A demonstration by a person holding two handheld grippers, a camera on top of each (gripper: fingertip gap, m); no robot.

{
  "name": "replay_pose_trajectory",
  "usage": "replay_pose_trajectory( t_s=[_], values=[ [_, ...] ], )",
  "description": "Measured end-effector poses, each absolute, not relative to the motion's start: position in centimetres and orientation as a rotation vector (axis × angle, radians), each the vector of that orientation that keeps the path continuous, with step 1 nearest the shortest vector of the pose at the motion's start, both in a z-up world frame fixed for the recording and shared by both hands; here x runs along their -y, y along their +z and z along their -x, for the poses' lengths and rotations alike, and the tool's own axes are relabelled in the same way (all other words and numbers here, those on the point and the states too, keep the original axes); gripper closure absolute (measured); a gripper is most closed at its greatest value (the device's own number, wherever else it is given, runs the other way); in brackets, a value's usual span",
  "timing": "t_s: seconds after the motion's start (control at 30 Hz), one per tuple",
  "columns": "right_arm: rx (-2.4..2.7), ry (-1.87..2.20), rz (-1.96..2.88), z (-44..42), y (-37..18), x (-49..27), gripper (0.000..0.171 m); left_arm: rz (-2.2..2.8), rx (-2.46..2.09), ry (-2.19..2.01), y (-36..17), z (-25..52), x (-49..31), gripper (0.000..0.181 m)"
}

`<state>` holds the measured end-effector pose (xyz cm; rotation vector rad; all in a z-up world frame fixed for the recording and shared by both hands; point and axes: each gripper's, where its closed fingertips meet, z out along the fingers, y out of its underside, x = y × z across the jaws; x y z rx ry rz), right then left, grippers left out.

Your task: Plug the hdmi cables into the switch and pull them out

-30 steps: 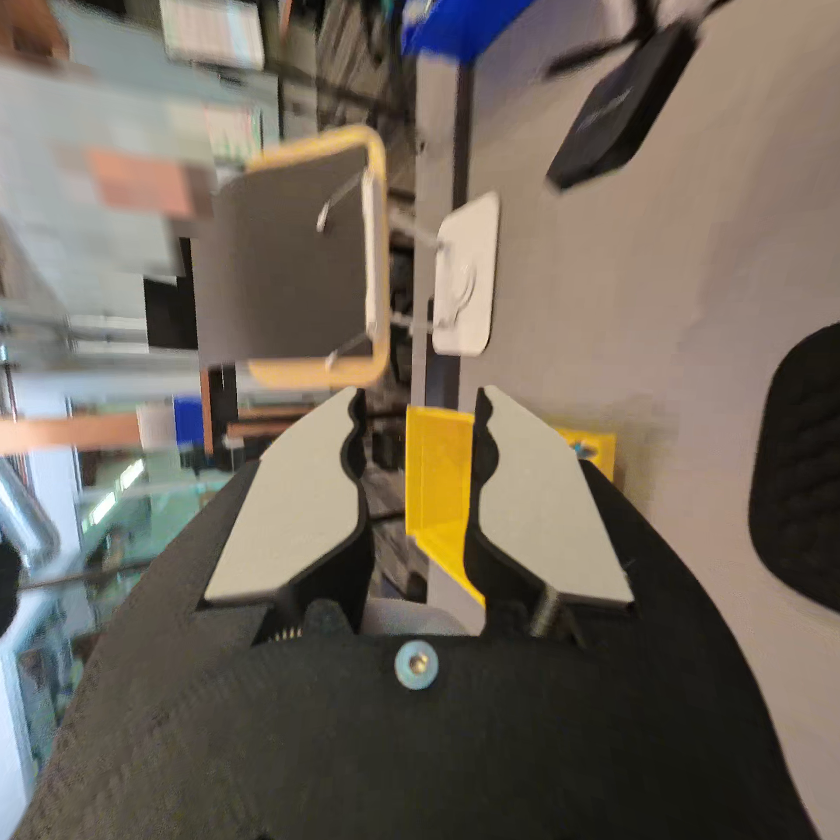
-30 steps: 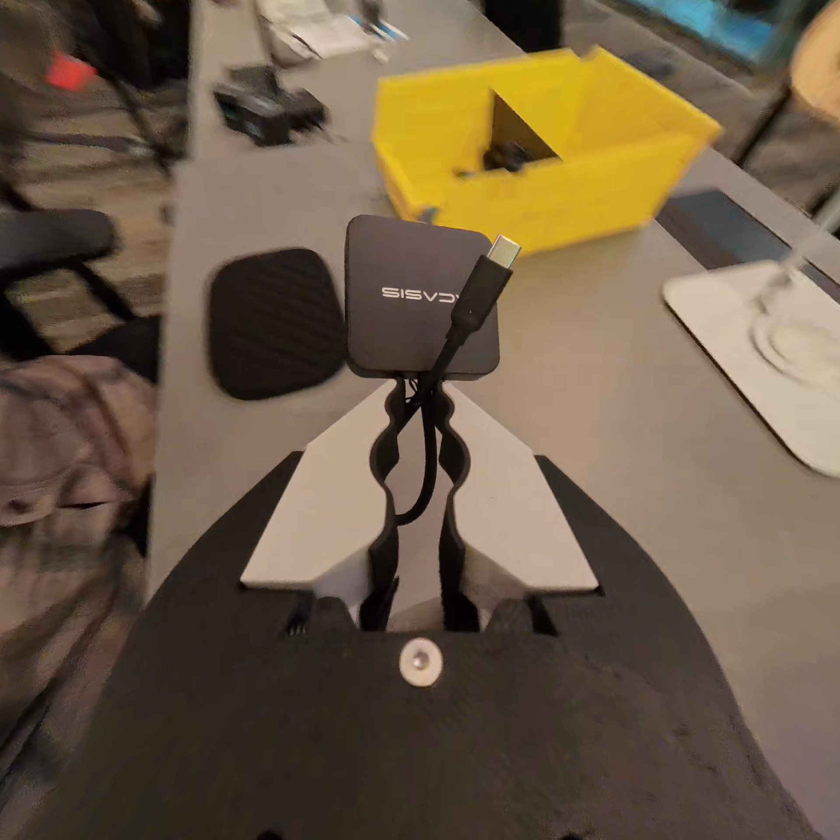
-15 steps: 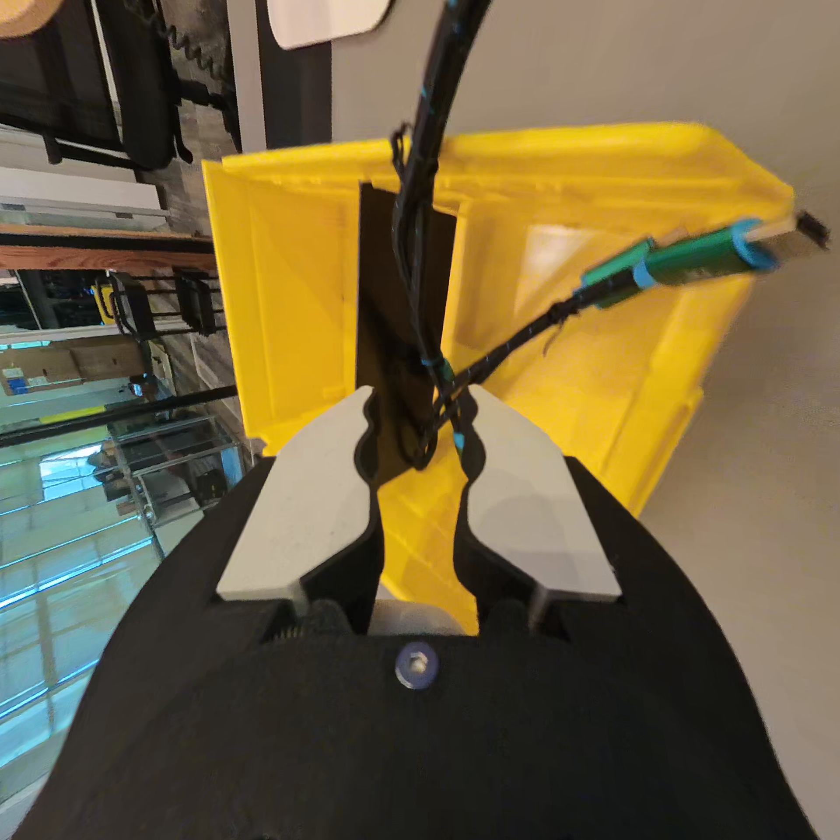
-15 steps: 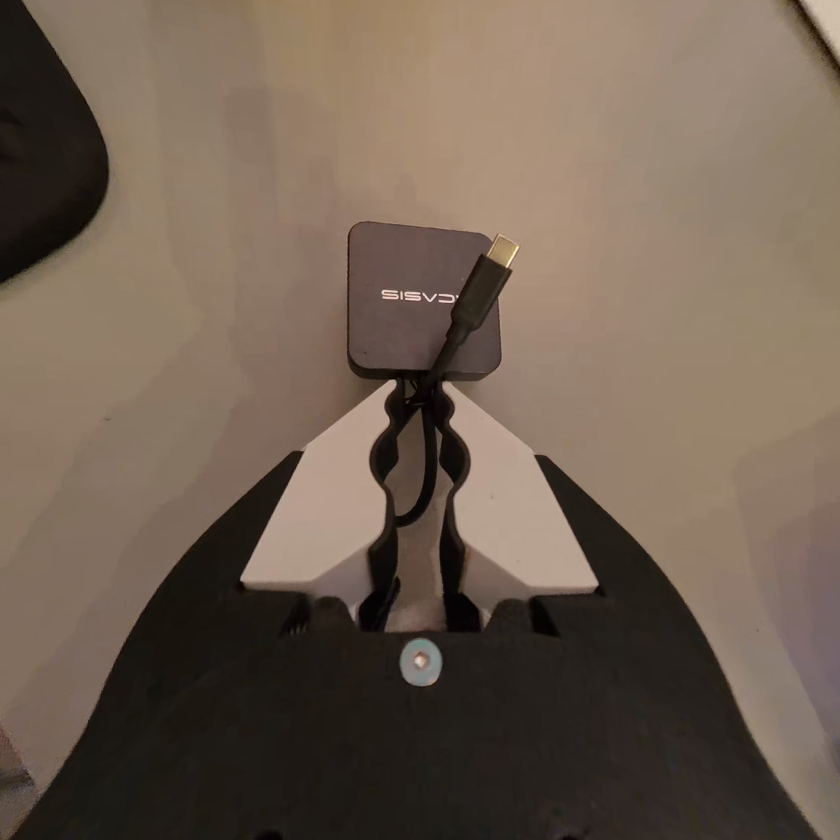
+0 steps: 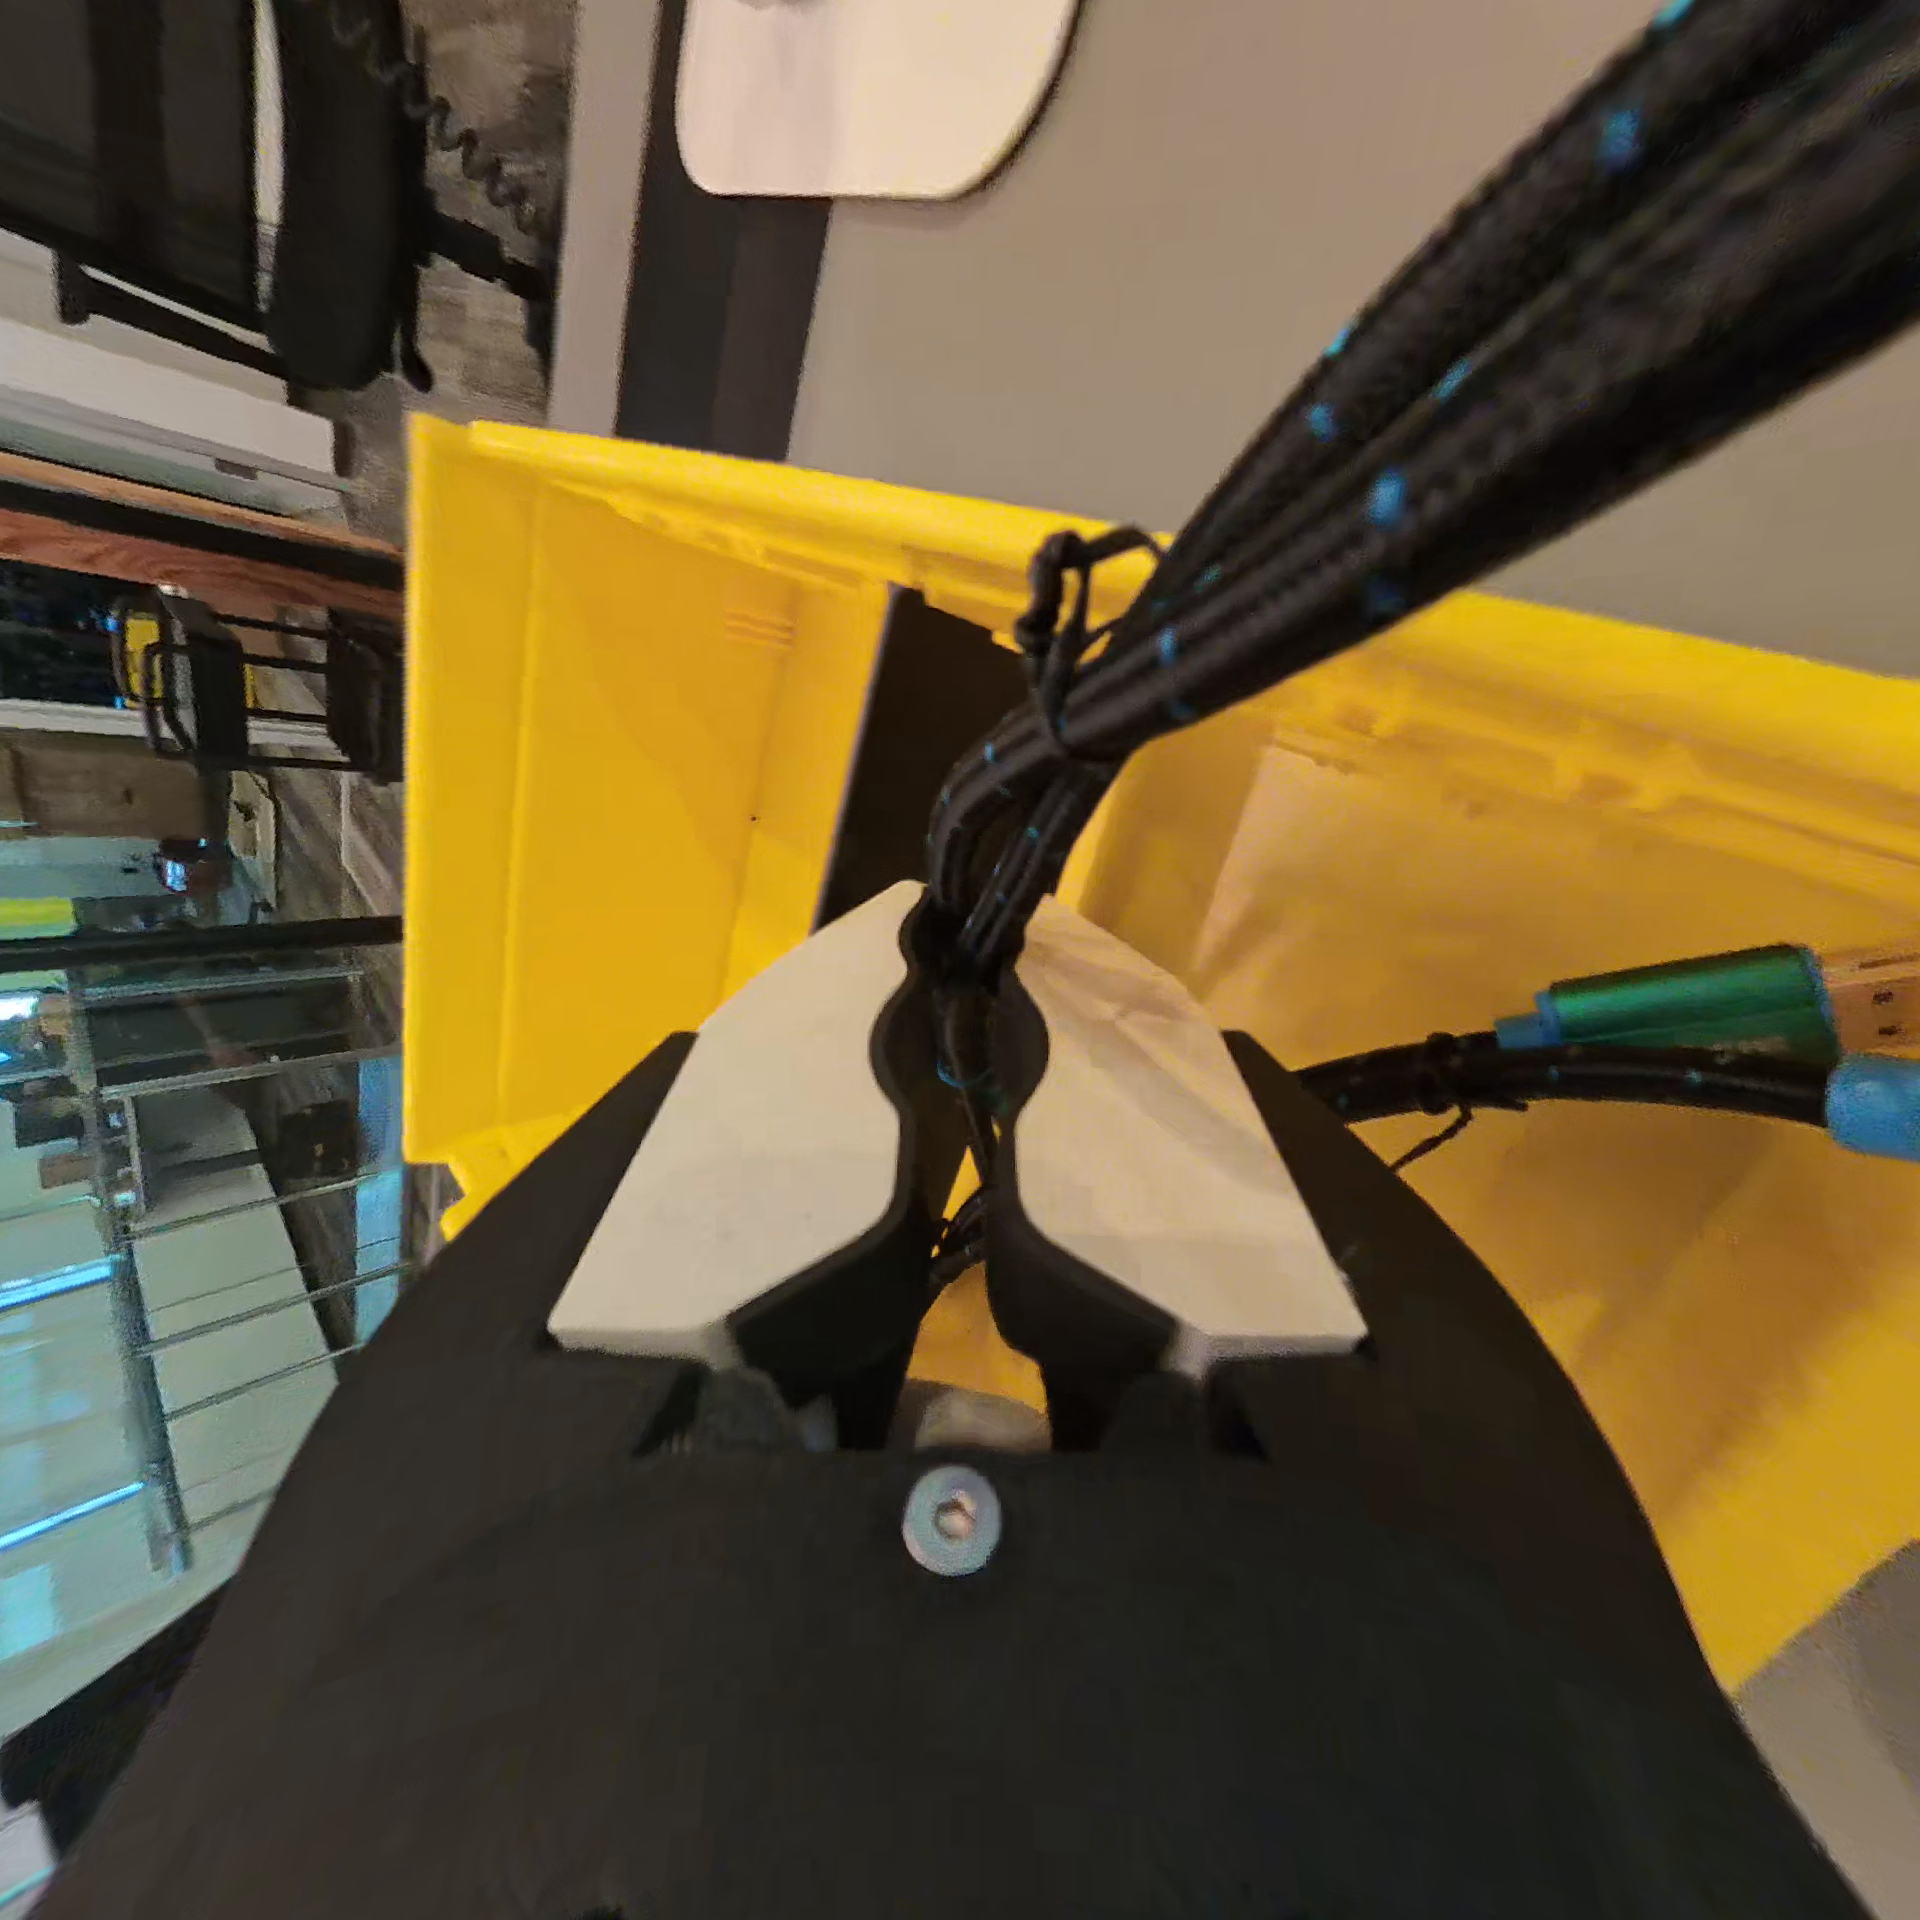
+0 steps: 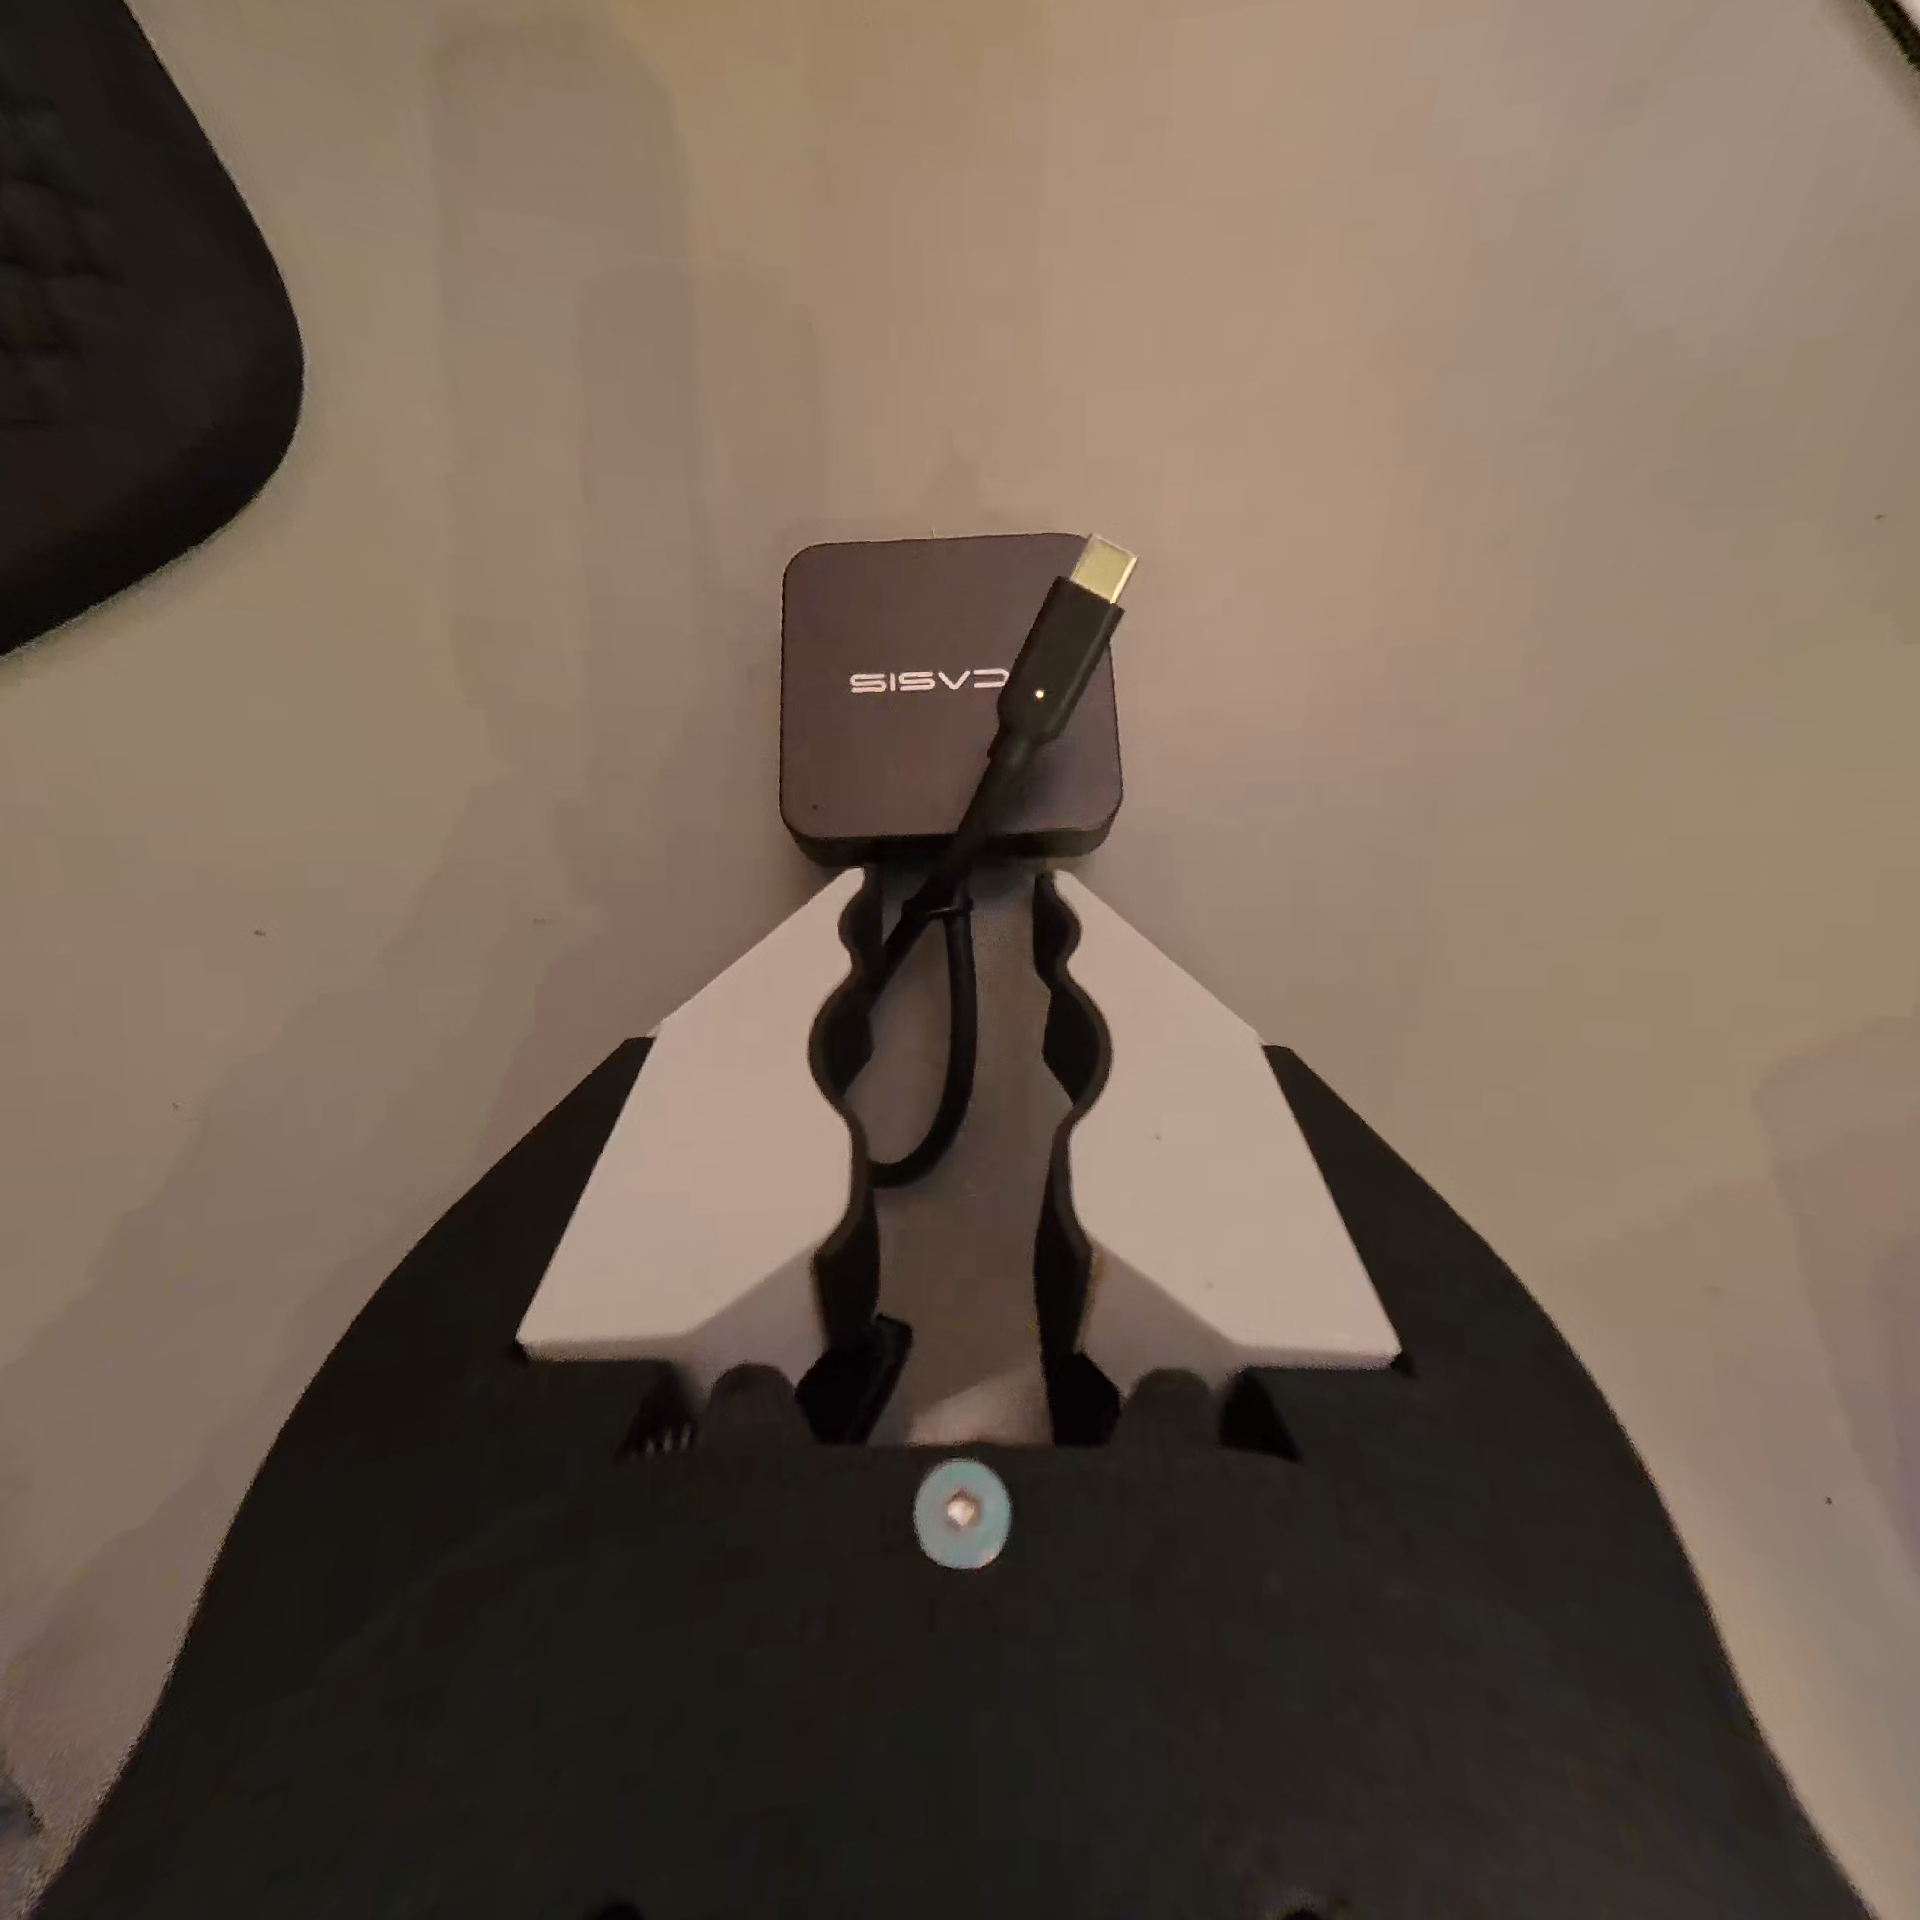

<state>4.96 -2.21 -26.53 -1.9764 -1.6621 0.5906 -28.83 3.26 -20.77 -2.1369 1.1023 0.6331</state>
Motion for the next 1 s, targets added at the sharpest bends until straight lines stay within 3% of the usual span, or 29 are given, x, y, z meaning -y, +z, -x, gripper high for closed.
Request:
replay_pose_trajectory(
  t_s=[0.03,0.5,0.9,1.0],
  values=[
    [1.653,0.606,1.968,-4.9,-26.3,2.2,0.143,2.127,-1.052,0.61,-20.2,28.8,-3.3,0.172],
    [1.525,0.586,1.855,-4.1,-21.9,1.2,0.139,1.633,-0.484,-0.103,-3.7,26.2,-0.1,0.175],
    [1.518,0.542,1.778,-3.8,-20.2,1.3,0.141,1.482,-0.32,0.551,-0.8,32.9,-2.4,0.174],
    [1.481,0.541,1.744,-3.8,-19.3,0.9,0.141,1.409,-0.283,0.408,2.1,30.8,-1.5,0.174]
  ],
)
